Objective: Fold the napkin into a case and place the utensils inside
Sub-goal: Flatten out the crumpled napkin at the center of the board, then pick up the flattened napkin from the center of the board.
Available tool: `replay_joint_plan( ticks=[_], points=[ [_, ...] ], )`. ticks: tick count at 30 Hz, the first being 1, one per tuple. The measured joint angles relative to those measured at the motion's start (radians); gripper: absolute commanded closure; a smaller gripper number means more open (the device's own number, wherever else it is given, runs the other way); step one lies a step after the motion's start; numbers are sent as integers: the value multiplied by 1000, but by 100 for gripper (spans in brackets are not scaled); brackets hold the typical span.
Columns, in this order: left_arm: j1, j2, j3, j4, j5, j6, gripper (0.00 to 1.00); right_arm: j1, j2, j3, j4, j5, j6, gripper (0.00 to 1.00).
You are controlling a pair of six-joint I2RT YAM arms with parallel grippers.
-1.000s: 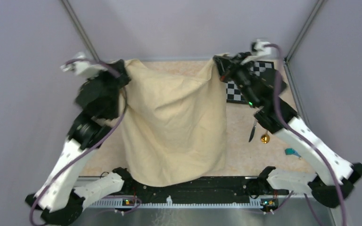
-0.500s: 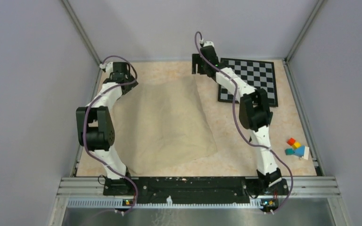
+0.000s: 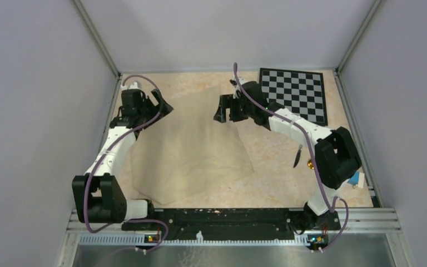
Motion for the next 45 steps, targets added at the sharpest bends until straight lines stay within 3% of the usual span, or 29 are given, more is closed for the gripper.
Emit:
replay_joint_plan(
  ticks=[5,16,24,30,35,40,45],
  points=[
    [0,60,-144,19,136,-53,1,3,44,-135,117,-103,122,24],
    [-13,341,-162,175,213,-130,1,-27,101,-259,266,-55,235,30],
    [-106,573,63,296,274,-177,1,-73,109,-378,389,24,341,31],
    [-183,722,299,235,256,-136,1,-152,109,-380,404,82,330,30],
    [-204,615,266,63,171,-33,1,-184,107,-338,330,81,210,27],
    [-161,218,37,-98,41,7,1,-172,53,-341,266,53,149,27],
    [-101,-158,-273,-178,-30,-127,1,-146,-107,-393,244,13,144,27]
  ],
)
